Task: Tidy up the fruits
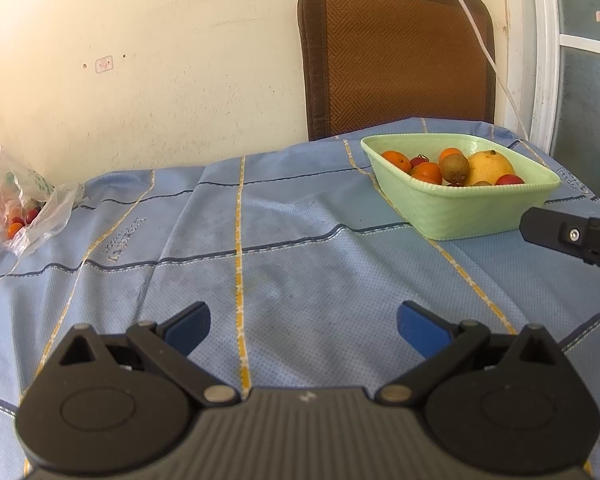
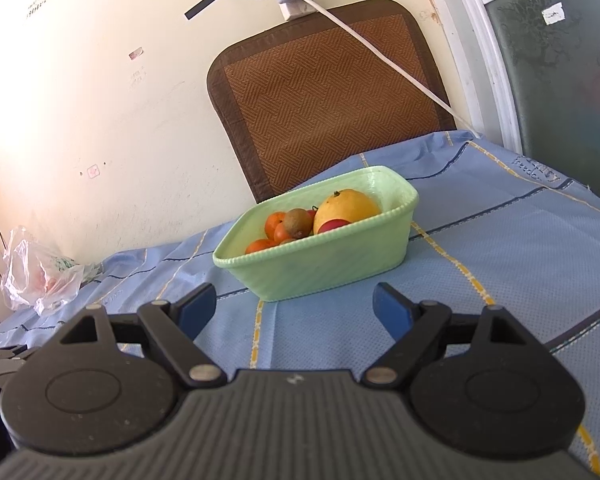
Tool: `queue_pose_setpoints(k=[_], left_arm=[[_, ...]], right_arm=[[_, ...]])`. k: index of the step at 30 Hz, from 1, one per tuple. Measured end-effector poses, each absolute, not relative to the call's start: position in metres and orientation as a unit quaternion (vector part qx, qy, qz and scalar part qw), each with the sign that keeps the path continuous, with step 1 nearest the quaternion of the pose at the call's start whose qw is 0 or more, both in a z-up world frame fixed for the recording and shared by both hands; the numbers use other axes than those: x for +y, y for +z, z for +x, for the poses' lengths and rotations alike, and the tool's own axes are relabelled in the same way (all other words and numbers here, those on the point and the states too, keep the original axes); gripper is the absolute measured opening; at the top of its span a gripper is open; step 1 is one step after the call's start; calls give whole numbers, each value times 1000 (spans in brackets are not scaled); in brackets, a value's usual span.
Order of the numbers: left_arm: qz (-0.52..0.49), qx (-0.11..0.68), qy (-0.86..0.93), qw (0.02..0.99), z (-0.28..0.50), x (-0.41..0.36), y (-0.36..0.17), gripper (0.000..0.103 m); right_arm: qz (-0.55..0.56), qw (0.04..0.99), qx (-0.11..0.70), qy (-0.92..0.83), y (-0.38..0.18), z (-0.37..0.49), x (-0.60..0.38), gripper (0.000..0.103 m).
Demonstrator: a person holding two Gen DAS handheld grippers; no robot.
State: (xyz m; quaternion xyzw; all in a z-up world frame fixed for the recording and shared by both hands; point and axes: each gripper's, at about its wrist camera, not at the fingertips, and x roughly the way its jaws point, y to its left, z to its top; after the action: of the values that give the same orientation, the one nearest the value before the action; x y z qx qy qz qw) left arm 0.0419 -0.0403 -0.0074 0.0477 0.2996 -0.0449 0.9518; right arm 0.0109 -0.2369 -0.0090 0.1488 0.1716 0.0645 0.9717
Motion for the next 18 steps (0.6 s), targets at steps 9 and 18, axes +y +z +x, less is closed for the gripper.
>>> queue_pose_setpoints(k=[9,18], left_arm=[[50,307,-40,949,44,-41,-8,103],[48,315,-34,947,47,-39,-10,103]], right_arm=[[148,971,173,71,-9,11,-238,87],[148,971,174,72,-9,12,-238,87]])
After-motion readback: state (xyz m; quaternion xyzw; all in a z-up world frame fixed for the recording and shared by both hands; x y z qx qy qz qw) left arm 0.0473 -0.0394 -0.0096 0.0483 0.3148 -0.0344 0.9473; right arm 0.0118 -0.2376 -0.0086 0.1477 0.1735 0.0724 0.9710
